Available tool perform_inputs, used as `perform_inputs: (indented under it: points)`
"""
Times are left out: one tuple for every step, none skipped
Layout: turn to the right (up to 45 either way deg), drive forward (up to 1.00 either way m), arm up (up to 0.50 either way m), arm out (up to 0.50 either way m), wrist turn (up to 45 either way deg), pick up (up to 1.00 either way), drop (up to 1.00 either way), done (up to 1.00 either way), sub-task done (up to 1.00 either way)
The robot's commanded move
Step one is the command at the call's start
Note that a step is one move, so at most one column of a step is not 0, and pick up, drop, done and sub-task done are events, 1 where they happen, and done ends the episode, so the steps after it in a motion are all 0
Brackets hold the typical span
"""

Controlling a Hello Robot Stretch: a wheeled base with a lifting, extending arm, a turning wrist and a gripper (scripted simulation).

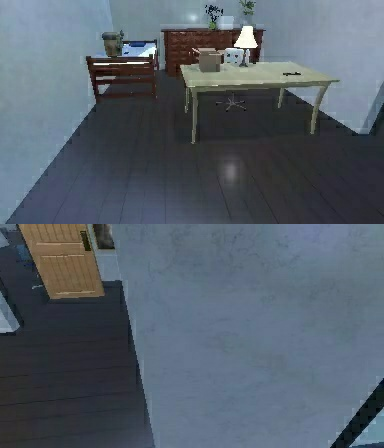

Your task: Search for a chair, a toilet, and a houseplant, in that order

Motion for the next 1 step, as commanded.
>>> perform_inputs:
  points:
    - [0.0, 0.3, 0.0, 0.0, 0.0, 0.0, 0.0, 0.0, 0.0]
